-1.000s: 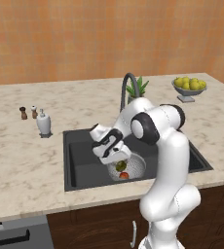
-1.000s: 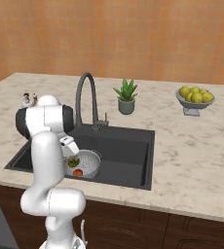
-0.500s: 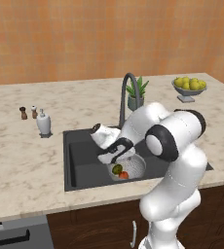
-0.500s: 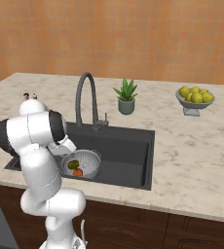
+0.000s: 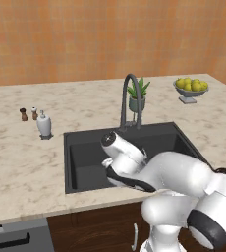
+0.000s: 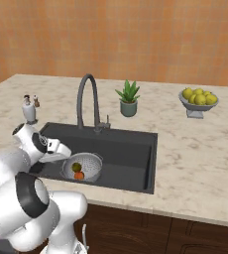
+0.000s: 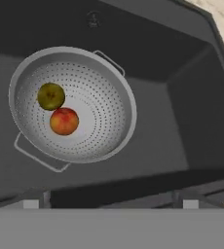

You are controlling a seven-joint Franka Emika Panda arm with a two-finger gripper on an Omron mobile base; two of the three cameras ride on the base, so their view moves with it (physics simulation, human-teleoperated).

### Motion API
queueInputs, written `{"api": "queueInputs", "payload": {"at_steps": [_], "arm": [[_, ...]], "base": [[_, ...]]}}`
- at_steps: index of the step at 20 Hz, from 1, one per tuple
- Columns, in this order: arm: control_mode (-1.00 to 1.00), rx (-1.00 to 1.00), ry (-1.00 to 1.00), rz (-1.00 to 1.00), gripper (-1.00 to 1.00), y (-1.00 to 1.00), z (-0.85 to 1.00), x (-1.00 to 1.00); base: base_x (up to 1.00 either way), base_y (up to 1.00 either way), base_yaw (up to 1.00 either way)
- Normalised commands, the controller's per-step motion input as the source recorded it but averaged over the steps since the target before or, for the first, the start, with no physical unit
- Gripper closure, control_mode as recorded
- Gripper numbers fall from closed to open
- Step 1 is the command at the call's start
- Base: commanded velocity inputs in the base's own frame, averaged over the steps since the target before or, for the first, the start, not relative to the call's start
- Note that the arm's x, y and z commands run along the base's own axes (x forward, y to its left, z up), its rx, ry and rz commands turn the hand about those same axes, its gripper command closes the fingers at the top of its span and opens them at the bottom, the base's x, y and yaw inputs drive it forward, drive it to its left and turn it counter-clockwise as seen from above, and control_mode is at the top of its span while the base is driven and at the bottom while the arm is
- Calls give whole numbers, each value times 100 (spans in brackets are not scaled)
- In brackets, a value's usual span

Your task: Put the colander in the sink, put the kiwi, apple in the colander, and turn on the sink faucet and pour water over the colander.

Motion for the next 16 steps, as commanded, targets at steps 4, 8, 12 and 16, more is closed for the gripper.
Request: {"api": "queueInputs", "payload": {"at_steps": [4,8,12,16], "arm": [[-100,10,0,30,-100,-32,71,-79],[-100,10,0,25,-100,-51,57,-78],[-100,15,0,24,-100,-60,65,-55],[-100,13,0,18,-100,-70,67,-16]], "base": [[0,0,0],[0,0,0],[0,0,0],[0,0,0]]}}
